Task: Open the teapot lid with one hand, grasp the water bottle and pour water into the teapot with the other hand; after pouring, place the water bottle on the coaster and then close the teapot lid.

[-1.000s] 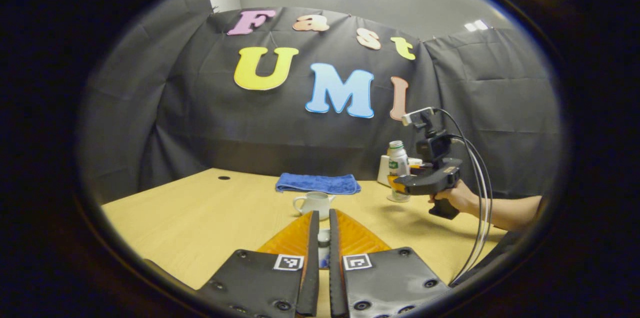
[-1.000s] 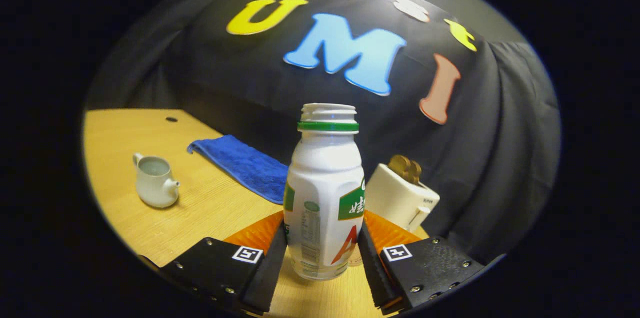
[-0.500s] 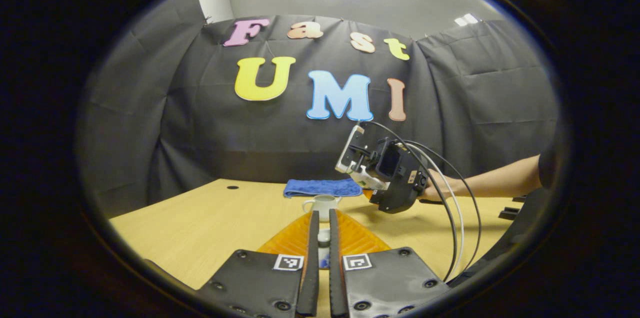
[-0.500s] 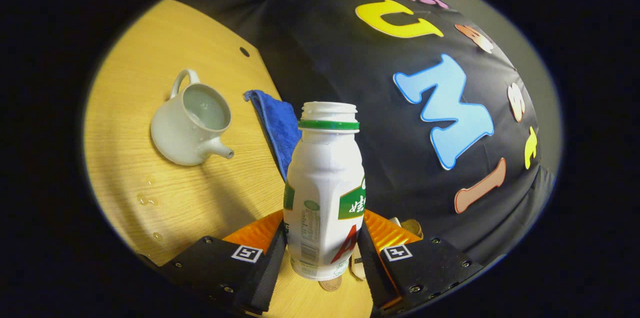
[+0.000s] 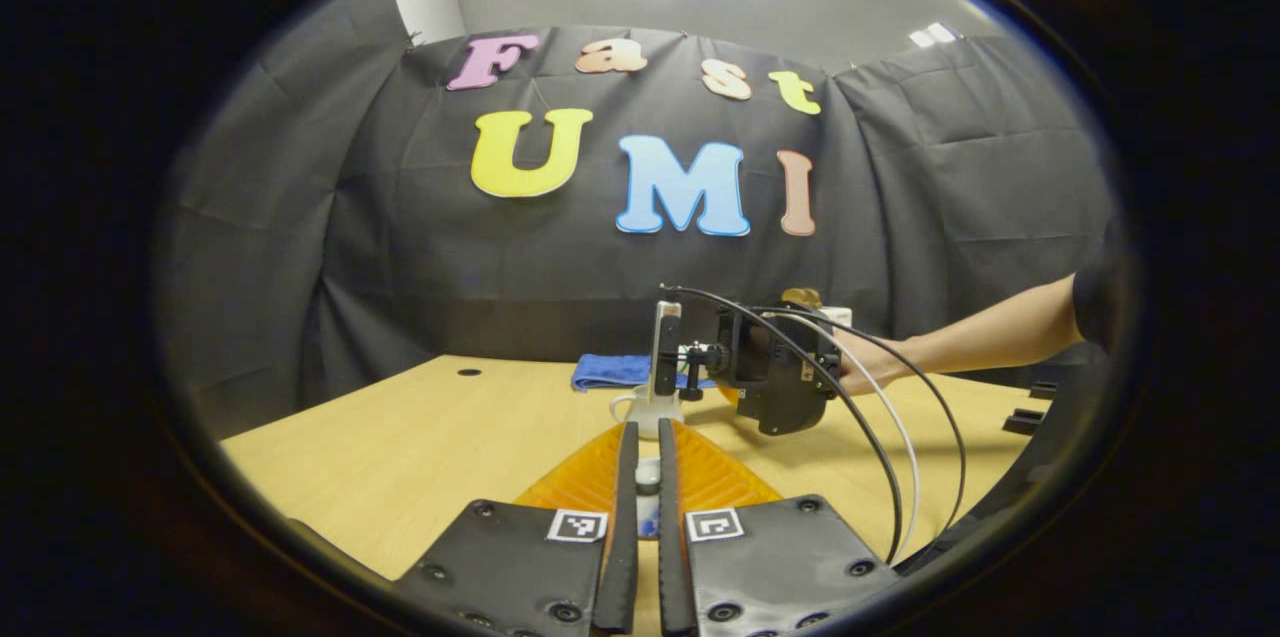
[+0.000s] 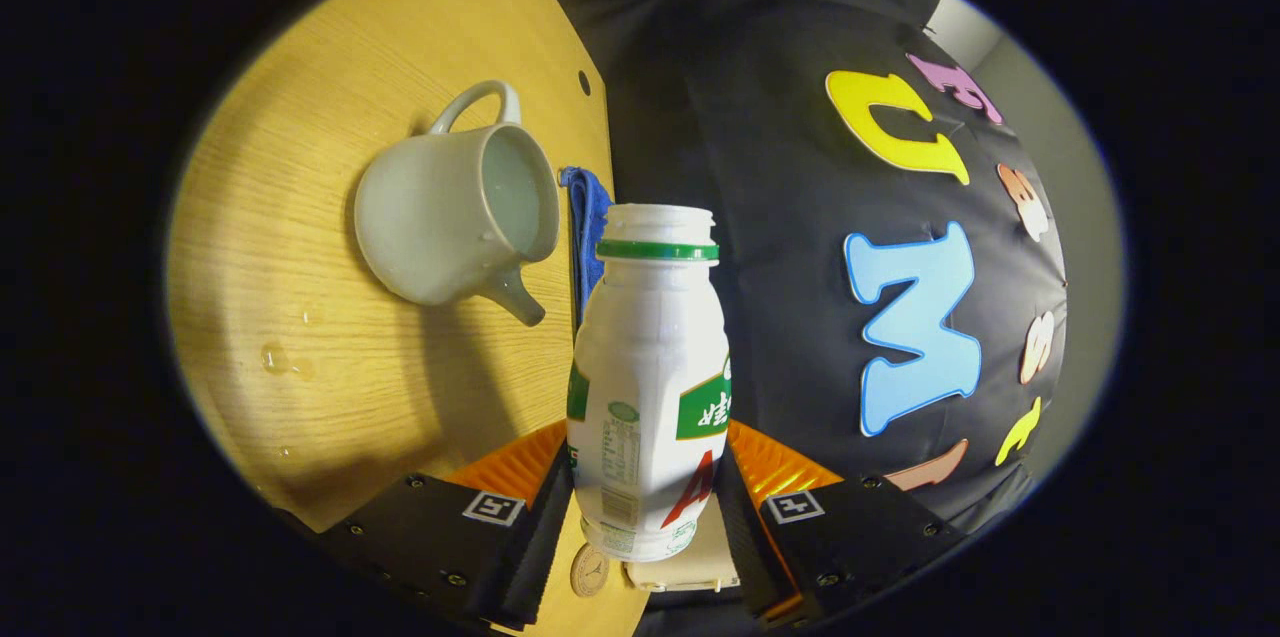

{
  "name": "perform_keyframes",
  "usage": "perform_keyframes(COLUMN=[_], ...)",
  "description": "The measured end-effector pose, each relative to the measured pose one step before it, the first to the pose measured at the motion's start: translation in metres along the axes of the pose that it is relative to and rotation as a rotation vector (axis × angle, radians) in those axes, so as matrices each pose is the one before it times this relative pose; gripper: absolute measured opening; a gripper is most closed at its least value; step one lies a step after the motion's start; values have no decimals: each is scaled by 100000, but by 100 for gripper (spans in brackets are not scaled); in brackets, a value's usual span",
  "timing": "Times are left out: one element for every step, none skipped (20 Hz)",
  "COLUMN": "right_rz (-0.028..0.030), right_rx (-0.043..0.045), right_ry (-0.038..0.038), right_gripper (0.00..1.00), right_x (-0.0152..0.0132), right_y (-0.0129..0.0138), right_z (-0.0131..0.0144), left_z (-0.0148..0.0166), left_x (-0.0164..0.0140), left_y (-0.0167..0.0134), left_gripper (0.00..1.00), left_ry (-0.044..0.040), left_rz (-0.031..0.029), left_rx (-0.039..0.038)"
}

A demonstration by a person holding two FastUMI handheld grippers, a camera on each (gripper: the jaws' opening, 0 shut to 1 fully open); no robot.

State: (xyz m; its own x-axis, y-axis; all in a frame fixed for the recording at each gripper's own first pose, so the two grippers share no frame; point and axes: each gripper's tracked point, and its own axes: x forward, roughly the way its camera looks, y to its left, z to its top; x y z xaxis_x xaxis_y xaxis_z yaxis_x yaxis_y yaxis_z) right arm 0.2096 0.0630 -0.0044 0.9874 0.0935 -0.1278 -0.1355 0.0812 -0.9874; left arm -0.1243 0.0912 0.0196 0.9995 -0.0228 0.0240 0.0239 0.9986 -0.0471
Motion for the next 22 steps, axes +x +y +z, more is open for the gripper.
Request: perform_keyframes(right_rz=[-1119, -959, -333, 158, 261, -382, -1001, -466, -266, -233, -376, -262, -774, -764, -635, -317, -123, -673, -947, -758, -195, -95], right_rx=[-2698, -2841, -2446, -2068, -2417, -2740, -2830, -2367, -1824, -1602, -1880, -1931, -1792, -1762, -1444, -1146, -1179, -1524, -1765, -1158, -620, -242], right_ry=[-383, -461, -203, 21, 208, 92, 98, -46, -124, -112, 184, -29, -36, -408, -290, -397, -98, 49, -53, -101, -79, 17], right_gripper=[73, 72, 73, 73, 73, 73, 73, 73, 73, 72, 73, 73, 73, 73, 73, 73, 73, 73, 73, 73, 72, 73], right_x=[-166, -39, -127, -12, 114, 68, 48, 199, 93, 82, -72, 98, -19, -14, 7, 3, -63, 66, -52, 87, 15, 41], right_y=[-105, 34, 75, 123, -185, -112, -137, -17, -203, -259, -175, -151, -239, -159, -180, -109, -93, -170, -264, -192, -43, -25], right_z=[212, 281, 206, -76, -25, -61, -66, -53, -4, 29, -53, 63, 5, 78, 69, 78, 52, -26, -27, -53, -73, -39], left_z=[69, -14, -31, -133, -204, -13, 78, 58, 49, 75, -253, -94, -80, 56, -9, 100, 54, 81, -101, -64, 3, -19], left_x=[-37, 76, 83, -79, 94, 1, -9, -108, -26, 57, 73, 45, 68, -66, -109, -45, 126, -32, -11, -29, -2, 86], left_y=[20, 50, 32, 98, 49, 12, 99, 114, 20, 25, -45, -41, -54, 0, 52, -115, -35, 6, 14, -72, -11, 39], left_gripper=[19, 19, 19, 19, 19, 19, 19, 19, 19, 15, 19, 19, 19, 19, 19, 19, 19, 19, 15, 19, 19, 19], left_ry=[-67, -148, 253, 262, 511, 122, -61, -279, -339, 107, 401, 354, 259, -38, -101, 13, -199, -164, 27, 224, 117, 133], left_rz=[113, 84, -11, 87, 191, 33, 120, 145, 175, 153, -52, -124, 2, 138, -106, -126, 96, 110, -101, -247, 99, 57], left_rx=[357, 258, 105, 126, 64, 59, 47, 148, 183, 59, -32, 91, 221, 260, 217, 306, 373, 359, 98, 78, 77, -14])
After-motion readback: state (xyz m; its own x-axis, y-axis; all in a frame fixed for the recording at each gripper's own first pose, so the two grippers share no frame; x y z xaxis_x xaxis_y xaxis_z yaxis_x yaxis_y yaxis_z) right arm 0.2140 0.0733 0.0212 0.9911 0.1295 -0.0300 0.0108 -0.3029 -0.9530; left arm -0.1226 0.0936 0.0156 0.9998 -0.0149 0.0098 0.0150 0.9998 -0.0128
